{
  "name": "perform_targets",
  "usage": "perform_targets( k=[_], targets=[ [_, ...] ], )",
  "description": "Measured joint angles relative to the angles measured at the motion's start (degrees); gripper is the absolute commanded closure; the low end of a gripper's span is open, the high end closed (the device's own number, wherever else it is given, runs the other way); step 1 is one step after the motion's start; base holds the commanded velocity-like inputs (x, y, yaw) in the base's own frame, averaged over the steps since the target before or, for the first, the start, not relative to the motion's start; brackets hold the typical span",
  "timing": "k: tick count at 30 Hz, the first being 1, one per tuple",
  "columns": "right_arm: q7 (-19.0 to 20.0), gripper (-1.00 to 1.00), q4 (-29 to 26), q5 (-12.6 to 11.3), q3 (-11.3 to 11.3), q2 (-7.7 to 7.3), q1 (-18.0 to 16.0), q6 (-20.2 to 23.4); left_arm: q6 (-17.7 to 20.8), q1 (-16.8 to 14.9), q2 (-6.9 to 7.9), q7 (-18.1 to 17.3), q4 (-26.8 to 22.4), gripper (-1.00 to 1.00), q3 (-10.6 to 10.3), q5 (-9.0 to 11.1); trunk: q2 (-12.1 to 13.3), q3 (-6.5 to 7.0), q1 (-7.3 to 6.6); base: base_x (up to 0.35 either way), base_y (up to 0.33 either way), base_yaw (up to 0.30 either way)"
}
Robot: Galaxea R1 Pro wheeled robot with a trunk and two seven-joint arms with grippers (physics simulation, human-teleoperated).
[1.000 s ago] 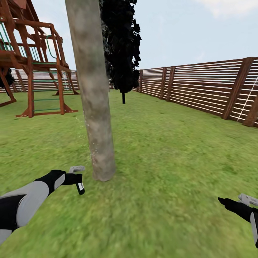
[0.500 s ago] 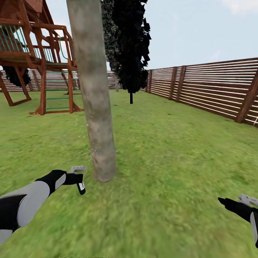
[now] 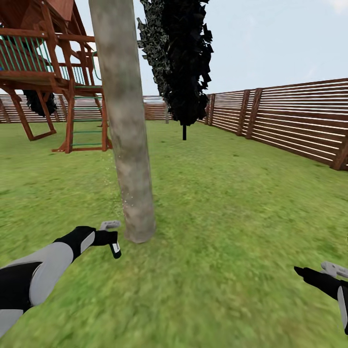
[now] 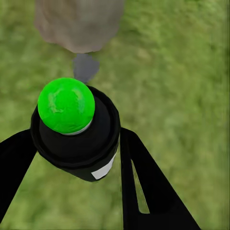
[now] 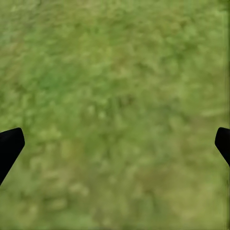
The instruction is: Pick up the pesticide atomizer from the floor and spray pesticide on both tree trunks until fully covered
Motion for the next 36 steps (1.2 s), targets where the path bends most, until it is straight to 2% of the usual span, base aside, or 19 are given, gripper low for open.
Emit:
perform_targets(
  k=[2,7,10,11,13,17,20,23,26,36],
  targets=[
    [0.0,-1.0,-0.01,0.0,0.0,0.0,0.0,0.0,2.3,-0.06,-0.12,0.15,-4.06,1.0,0.11,-0.01,0.0,0.01,-0.01,0.0,-0.006,0.0],
    [0.0,-1.0,0.01,0.0,0.0,0.0,0.0,0.0,23.04,-0.09,-0.21,0.32,-25.05,1.0,0.04,-0.22,-0.01,0.01,-0.01,0.0,0.0,0.0],
    [0.0,-1.0,0.01,0.0,0.0,0.0,0.0,-0.01,26.56,-0.5,-0.4,0.27,-27.85,1.0,0.05,-0.09,0.0,0.0,0.0,0.0,0.0,0.0],
    [0.0,-1.0,0.0,0.0,0.0,-0.01,0.0,-0.01,29.71,-0.78,-0.67,0.2,-28.12,1.0,0.06,-0.03,0.0,0.0,0.0,0.0,0.0,0.0],
    [0.0,-1.0,0.0,0.0,0.0,-0.03,0.0,-0.01,33.5,-2.28,-1.5,0.14,-31.01,1.0,0.13,0.21,-0.01,0.01,-0.01,0.0,0.0,0.0],
    [0.0,-1.0,0.01,0.0,0.0,-0.02,0.0,-0.01,34.57,-3.39,-1.79,0.18,-32.12,1.0,0.12,-0.15,0.0,0.0,0.0,0.0,0.0,0.0],
    [0.0,-1.0,0.01,0.0,0.0,-0.03,0.0,-0.01,34.72,-5.34,-1.86,0.16,-32.21,1.0,0.12,0.08,0.0,0.0,0.0,0.0,0.0,0.0],
    [0.0,-1.0,0.01,0.0,-0.05,-0.02,0.0,-0.01,34.76,-6.85,-2.85,0.14,-32.14,1.0,0.13,0.22,0.0,0.0,0.0,0.0,0.0,0.0],
    [0.05,-1.0,0.01,0.0,-0.08,-0.06,0.0,-0.01,34.8,-8.41,-3.03,0.15,-32.06,1.0,0.12,0.14,0.0,0.01,0.0,0.0,0.0,0.0],
    [0.01,-1.0,0.01,0.0,-0.09,-0.04,0.0,-0.01,35.08,-16.37,-3.04,0.16,-31.14,1.0,0.11,0.01,0.0,0.0,0.0,0.0,0.0,0.0]
  ],
)
